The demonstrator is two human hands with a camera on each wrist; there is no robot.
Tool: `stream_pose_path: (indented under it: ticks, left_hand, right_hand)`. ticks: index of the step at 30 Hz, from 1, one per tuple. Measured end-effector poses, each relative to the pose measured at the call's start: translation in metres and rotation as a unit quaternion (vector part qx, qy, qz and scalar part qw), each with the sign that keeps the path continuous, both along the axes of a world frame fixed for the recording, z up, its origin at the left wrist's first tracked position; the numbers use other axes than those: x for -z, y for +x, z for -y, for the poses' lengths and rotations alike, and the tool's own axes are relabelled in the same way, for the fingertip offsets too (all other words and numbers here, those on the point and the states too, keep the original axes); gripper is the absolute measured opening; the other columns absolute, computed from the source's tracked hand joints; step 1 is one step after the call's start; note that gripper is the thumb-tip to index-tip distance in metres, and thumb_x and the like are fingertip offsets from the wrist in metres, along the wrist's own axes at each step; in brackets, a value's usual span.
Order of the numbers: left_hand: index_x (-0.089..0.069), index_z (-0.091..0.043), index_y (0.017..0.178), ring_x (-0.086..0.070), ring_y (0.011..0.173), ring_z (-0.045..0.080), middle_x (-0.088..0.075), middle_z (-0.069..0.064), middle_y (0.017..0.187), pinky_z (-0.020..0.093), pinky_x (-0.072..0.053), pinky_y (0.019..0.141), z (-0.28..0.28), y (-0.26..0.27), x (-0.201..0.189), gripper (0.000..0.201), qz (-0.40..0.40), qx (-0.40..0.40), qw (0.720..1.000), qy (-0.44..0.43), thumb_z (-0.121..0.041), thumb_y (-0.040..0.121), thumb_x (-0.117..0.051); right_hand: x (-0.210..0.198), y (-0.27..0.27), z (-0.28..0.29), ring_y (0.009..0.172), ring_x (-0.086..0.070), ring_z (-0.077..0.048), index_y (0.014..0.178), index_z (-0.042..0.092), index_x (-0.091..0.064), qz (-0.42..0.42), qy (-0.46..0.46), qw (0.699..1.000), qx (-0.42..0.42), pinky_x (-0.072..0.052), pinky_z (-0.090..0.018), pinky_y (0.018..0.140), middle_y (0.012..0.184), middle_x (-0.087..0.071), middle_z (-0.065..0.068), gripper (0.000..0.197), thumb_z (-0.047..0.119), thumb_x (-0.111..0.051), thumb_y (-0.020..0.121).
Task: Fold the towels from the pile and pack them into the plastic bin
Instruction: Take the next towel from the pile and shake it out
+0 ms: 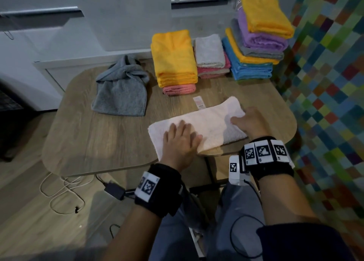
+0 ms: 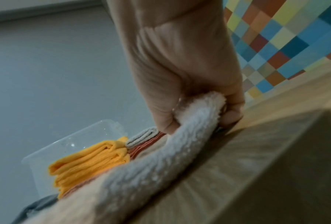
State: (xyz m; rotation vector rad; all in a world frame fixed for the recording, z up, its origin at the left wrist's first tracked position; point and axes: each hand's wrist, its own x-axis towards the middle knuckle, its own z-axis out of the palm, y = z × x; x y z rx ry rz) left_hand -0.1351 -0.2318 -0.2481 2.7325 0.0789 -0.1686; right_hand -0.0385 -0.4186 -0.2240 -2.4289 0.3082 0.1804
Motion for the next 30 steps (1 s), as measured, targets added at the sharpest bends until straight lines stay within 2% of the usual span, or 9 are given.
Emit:
stream_pose_path:
  ticks: [4,8,11,13,16,21,24,27,30]
  left_hand:
    - [-0.001,-0.021,0.150,0.010,0.146,0.024,0.008,0.001,0.159,0.044,0.006,0.116,0.007,0.015,0.011,0.065,0.008,0.057,0.996,0.074,-0.053,0.097,-0.018]
    - [-0.001,-0.026,0.150,0.009,0.146,0.020,0.007,-0.003,0.159,0.043,0.007,0.117,-0.003,0.038,0.008,0.064,0.021,0.101,0.989,0.105,-0.054,0.097,-0.023]
    - [0.000,-0.026,0.150,0.011,0.146,0.019,0.008,-0.004,0.158,0.042,0.009,0.117,-0.006,0.039,0.007,0.066,0.022,0.116,0.987,0.105,-0.056,0.096,-0.024]
    - [0.000,-0.024,0.150,0.012,0.145,0.020,0.009,-0.002,0.158,0.043,0.010,0.117,-0.008,0.036,0.008,0.070,0.016,0.118,0.988,0.098,-0.057,0.095,-0.027]
    - [-0.014,-0.021,0.149,0.003,0.146,0.022,-0.004,-0.002,0.159,0.041,0.007,0.116,-0.013,0.030,0.007,0.078,0.062,0.124,0.988,0.065,-0.063,0.085,-0.031]
    - [-0.058,-0.022,0.123,-0.036,0.128,0.024,-0.051,-0.003,0.136,0.035,-0.026,0.104,-0.019,0.022,0.010,0.052,0.155,0.110,0.981,-0.039,-0.043,0.081,-0.037]
    - [-0.061,-0.014,0.118,-0.048,0.119,0.027,-0.060,0.004,0.125,0.037,-0.036,0.102,-0.022,0.019,0.018,0.047,0.183,0.101,0.974,-0.090,-0.035,0.083,-0.038]
    - [-0.055,-0.007,0.123,-0.049,0.118,0.027,-0.059,0.011,0.124,0.026,-0.030,0.101,-0.023,0.018,0.022,0.046,0.192,0.086,0.967,-0.142,-0.022,0.081,-0.048]
    - [-0.048,-0.006,0.129,-0.047,0.121,0.027,-0.054,0.012,0.130,0.026,-0.030,0.102,-0.023,0.017,0.021,0.052,0.195,0.085,0.961,-0.174,-0.020,0.079,-0.047]
  right_hand:
    - [0.000,-0.006,0.013,0.096,-0.053,-0.027,0.118,0.003,-0.055,0.041,0.027,0.998,0.037,-0.038,-0.032,0.081,0.115,-0.059,-0.016,0.034,0.022,-0.055,0.090]
    - [0.011,-0.019,0.029,0.101,-0.057,-0.034,0.111,0.000,-0.055,0.111,-0.005,0.991,0.075,-0.042,-0.037,0.083,0.109,-0.060,-0.020,0.044,0.036,-0.063,0.087]
    - [0.015,-0.023,0.031,0.100,-0.057,-0.034,0.108,-0.001,-0.057,0.081,-0.007,0.992,0.095,-0.046,-0.041,0.086,0.105,-0.061,-0.017,0.065,0.055,-0.068,0.077]
    - [0.013,-0.024,0.030,0.103,-0.057,-0.034,0.112,0.000,-0.058,0.061,-0.012,0.994,0.092,-0.044,-0.039,0.087,0.110,-0.061,-0.017,0.059,0.049,-0.067,0.080]
    - [-0.001,-0.032,0.012,0.099,-0.059,-0.032,0.114,0.003,-0.058,0.132,-0.050,0.987,0.079,-0.040,-0.032,0.078,0.110,-0.063,-0.015,0.038,0.030,-0.060,0.088]
    - [-0.020,-0.060,-0.053,0.091,-0.062,-0.023,0.116,0.018,-0.054,0.249,-0.108,0.962,-0.030,-0.050,-0.035,0.073,0.104,-0.063,-0.006,0.026,0.027,-0.055,0.091]
    - [-0.002,-0.067,-0.080,0.100,-0.061,-0.028,0.121,0.017,-0.053,0.233,-0.093,0.959,-0.129,-0.047,-0.038,0.078,0.111,-0.064,-0.009,0.029,0.023,-0.051,0.093]
    - [0.017,-0.071,-0.086,0.104,-0.060,-0.029,0.129,0.018,-0.050,0.206,-0.131,0.955,-0.170,-0.045,-0.036,0.081,0.117,-0.062,-0.008,0.035,0.029,-0.044,0.096]
    - [0.015,-0.068,-0.082,0.100,-0.060,-0.028,0.115,0.018,-0.061,0.184,-0.090,0.959,-0.196,-0.045,-0.036,0.080,0.110,-0.064,-0.007,0.034,0.037,-0.042,0.096]
